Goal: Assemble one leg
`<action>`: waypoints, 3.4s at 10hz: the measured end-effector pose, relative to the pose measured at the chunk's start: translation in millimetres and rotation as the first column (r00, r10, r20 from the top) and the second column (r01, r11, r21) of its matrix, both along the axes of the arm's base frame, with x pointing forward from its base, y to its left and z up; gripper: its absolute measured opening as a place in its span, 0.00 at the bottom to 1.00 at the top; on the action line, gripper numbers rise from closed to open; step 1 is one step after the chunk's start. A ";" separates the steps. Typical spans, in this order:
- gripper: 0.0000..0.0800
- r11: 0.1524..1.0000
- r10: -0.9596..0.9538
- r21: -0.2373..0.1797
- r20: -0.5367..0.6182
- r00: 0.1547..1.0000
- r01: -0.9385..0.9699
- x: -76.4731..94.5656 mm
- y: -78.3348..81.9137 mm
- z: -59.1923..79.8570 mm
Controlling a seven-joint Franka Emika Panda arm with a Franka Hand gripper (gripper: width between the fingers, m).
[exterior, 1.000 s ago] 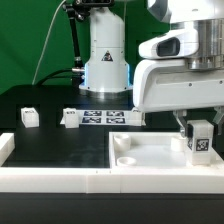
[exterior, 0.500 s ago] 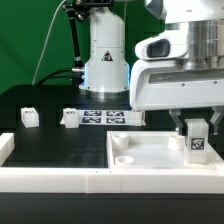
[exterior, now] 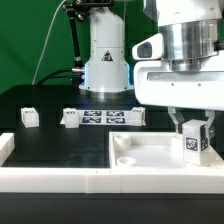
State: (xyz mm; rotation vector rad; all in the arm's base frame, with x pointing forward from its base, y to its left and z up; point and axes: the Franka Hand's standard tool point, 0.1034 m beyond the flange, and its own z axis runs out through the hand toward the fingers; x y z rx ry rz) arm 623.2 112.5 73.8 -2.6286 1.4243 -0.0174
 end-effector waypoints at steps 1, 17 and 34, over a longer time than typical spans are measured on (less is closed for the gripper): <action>0.37 0.994 -0.106 0.005 -0.016 0.994 0.106 -1.0 2.7 -0.5; 0.81 0.438 0.891 -0.179 -0.042 0.452 -0.881 4.5 14.8 4.2; 0.36 0.841 0.531 -0.110 -0.013 0.847 -0.529 4.3 0.7 -0.9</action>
Offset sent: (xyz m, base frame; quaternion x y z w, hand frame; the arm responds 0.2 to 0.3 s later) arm 0.0017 -0.0002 0.0011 -0.0324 0.0149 0.1070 0.9936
